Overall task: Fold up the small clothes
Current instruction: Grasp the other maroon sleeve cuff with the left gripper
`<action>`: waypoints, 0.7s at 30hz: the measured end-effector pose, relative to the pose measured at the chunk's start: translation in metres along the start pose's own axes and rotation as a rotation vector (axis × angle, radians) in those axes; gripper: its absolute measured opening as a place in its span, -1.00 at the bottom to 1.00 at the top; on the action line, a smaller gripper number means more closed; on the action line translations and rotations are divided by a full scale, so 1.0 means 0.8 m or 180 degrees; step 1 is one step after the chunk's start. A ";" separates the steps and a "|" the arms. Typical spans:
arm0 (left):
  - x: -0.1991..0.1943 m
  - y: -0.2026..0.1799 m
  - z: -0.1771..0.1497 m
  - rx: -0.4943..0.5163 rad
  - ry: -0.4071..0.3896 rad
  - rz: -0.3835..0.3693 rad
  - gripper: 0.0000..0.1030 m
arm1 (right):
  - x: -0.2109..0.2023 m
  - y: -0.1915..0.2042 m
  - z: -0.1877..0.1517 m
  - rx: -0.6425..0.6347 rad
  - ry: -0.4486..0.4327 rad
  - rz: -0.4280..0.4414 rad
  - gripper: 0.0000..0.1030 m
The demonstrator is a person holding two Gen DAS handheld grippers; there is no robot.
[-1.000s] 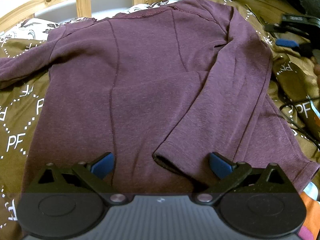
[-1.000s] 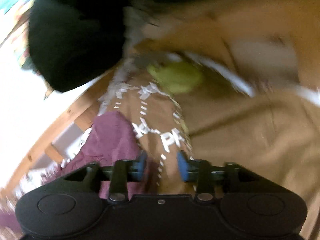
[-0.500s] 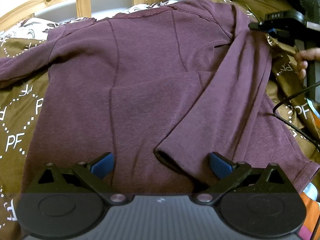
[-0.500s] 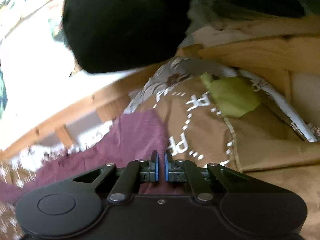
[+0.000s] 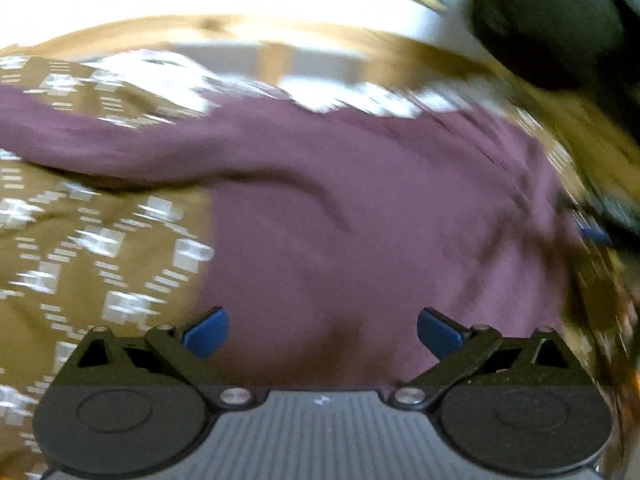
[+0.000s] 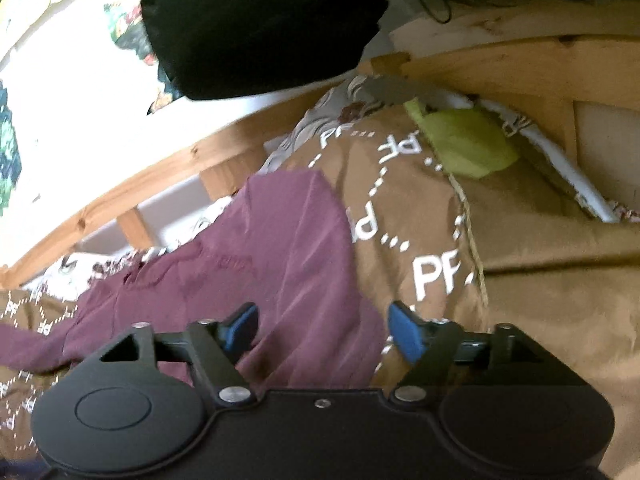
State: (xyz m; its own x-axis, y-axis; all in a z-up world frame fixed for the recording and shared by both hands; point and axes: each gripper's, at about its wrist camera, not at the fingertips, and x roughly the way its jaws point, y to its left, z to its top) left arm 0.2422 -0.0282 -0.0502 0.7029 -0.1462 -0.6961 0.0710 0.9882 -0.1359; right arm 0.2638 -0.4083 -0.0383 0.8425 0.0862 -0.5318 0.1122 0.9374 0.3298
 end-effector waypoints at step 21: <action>-0.066 0.377 0.103 -0.2342 -0.1613 0.0949 0.69 | -0.070 0.104 -0.051 -0.0721 -0.0172 0.0111 0.99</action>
State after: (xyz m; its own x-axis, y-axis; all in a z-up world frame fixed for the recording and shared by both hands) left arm 0.2848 0.2813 0.0032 0.8565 0.3166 -0.4076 -0.5047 0.6790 -0.5331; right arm 0.2045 -0.3216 -0.0131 0.8714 0.1073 -0.4787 -0.0333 0.9865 0.1605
